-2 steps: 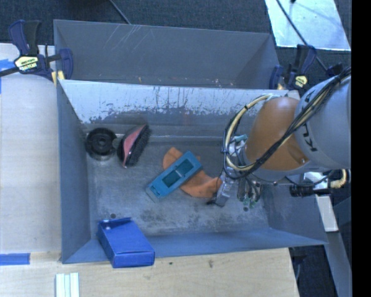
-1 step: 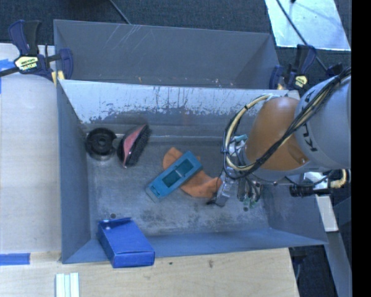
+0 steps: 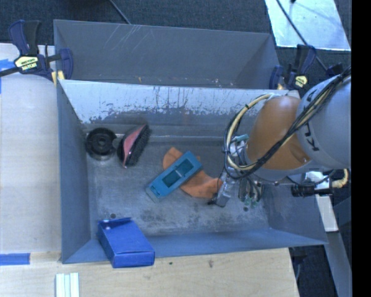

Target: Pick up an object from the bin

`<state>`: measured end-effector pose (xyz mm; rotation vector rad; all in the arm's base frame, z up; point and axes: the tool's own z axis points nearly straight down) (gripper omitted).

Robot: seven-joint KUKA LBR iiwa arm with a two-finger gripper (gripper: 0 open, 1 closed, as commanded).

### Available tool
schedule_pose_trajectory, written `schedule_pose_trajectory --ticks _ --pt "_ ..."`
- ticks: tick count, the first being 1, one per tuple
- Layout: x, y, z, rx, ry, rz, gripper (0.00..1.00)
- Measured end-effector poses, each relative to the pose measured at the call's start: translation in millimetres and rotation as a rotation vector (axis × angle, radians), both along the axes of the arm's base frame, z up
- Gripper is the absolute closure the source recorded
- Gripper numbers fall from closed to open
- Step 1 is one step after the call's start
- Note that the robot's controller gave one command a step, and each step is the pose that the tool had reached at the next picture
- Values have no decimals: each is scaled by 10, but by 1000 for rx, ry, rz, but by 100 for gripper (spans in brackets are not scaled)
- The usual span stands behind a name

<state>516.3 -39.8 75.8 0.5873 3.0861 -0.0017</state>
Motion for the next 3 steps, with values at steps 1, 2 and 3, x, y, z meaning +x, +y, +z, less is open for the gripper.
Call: schedule_pose_trajectory --ticks 1,2,3 --pt "-19 2 221 1 7 0 100" --pt "3 1 420 1 -1 1 100" --pt "11 0 526 1 -6 1 100"
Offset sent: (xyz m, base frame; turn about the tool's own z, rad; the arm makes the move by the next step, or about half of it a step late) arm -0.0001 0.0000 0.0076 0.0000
